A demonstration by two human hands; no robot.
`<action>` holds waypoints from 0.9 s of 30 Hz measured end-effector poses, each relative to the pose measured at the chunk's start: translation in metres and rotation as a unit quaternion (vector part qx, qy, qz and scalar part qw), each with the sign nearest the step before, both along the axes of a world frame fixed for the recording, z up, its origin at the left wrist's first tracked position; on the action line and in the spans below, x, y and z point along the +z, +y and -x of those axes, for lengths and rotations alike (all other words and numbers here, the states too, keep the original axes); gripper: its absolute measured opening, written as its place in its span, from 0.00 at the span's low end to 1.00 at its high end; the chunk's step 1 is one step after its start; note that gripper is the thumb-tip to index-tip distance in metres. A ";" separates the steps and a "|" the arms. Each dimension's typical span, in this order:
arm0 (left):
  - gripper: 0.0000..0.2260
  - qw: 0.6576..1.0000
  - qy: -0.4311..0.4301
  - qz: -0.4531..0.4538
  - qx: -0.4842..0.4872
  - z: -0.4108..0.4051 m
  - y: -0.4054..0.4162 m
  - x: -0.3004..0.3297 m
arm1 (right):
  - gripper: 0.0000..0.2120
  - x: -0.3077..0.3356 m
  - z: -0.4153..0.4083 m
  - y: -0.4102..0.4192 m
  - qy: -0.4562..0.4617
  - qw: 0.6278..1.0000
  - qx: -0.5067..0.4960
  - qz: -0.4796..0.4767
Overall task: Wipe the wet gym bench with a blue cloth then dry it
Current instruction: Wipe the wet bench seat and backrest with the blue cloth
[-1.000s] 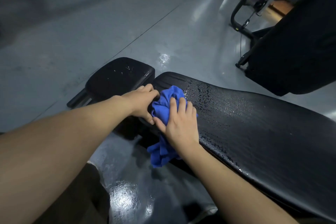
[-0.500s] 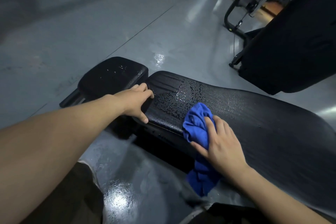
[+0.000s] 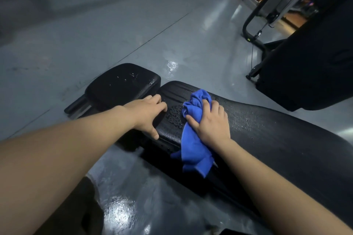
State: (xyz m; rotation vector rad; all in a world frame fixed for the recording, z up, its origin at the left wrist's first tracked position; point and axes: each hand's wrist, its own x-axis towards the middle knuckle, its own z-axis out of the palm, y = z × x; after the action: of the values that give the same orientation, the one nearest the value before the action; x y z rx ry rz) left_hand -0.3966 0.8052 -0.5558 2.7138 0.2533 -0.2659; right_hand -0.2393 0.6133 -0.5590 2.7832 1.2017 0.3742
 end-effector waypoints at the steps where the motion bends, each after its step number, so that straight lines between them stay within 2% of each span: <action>1: 0.42 1.000 -0.005 0.000 0.001 0.000 0.000 -0.001 | 0.41 0.000 -0.013 0.007 0.003 1.000 -0.004 0.007; 8: 0.42 1.000 -0.020 0.015 -0.004 0.000 0.004 -0.008 | 0.36 0.013 -0.096 0.035 0.091 0.993 -0.073 0.019; 16: 0.42 0.999 -0.021 0.032 -0.018 -0.007 0.009 -0.009 | 0.33 0.043 -0.148 -0.014 0.171 0.977 -0.106 0.065; 19: 0.41 0.999 -0.024 0.035 -0.015 -0.005 0.010 -0.008 | 0.32 0.046 -0.153 -0.006 0.198 0.972 -0.101 0.072; 22: 0.42 0.999 -0.026 0.043 -0.009 -0.004 0.010 -0.007 | 0.36 0.035 -0.146 0.015 0.198 0.973 -0.102 0.061; 27: 0.41 0.998 -0.030 0.058 -0.005 -0.005 0.011 -0.009 | 0.39 0.006 -0.111 0.081 0.199 0.978 -0.058 0.029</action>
State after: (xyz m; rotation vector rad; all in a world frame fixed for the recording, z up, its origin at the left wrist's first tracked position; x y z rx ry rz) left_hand -0.3919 0.8161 -0.5645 2.6039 0.2006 -0.1943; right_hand -0.1279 0.6946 -0.5530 2.9453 1.0811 -0.2385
